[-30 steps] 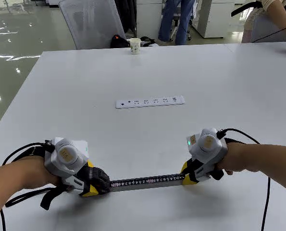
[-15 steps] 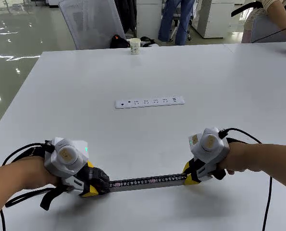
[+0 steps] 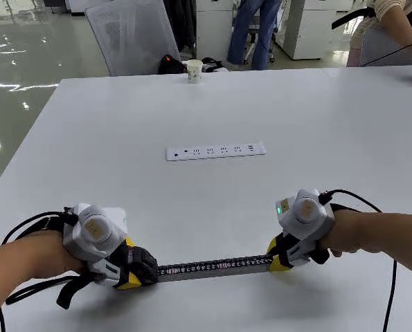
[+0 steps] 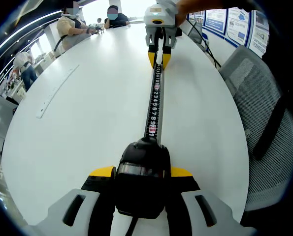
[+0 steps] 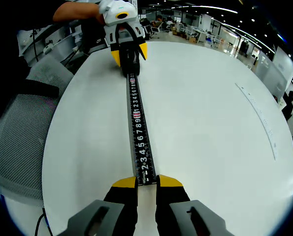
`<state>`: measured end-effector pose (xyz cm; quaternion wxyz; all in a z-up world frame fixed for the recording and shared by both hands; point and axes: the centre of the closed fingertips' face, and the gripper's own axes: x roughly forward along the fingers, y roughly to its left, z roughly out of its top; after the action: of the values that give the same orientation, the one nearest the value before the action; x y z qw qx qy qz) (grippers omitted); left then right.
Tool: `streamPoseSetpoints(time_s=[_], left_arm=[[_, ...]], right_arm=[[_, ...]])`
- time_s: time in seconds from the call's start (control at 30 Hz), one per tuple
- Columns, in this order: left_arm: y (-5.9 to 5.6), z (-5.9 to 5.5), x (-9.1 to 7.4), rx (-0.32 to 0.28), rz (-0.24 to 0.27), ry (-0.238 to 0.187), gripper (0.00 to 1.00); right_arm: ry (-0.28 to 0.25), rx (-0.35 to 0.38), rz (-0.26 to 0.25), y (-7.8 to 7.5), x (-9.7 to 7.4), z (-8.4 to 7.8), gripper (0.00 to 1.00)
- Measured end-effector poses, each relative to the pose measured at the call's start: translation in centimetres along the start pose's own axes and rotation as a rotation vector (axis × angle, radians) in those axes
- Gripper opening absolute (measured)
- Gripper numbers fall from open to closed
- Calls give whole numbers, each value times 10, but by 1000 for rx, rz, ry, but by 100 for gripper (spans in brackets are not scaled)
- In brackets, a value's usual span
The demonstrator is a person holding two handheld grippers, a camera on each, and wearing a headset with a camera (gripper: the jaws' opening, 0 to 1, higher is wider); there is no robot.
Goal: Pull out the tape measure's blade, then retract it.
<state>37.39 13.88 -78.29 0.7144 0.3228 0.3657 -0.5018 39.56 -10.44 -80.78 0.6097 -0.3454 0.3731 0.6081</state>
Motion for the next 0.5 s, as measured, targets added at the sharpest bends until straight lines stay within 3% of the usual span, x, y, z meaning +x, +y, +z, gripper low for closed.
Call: streamPoseSetpoints(time_s=[0.5], left_arm=[[1, 0, 1, -8, 0, -5, 34]], right_arm=[[0, 13, 4, -1, -2, -1, 10]])
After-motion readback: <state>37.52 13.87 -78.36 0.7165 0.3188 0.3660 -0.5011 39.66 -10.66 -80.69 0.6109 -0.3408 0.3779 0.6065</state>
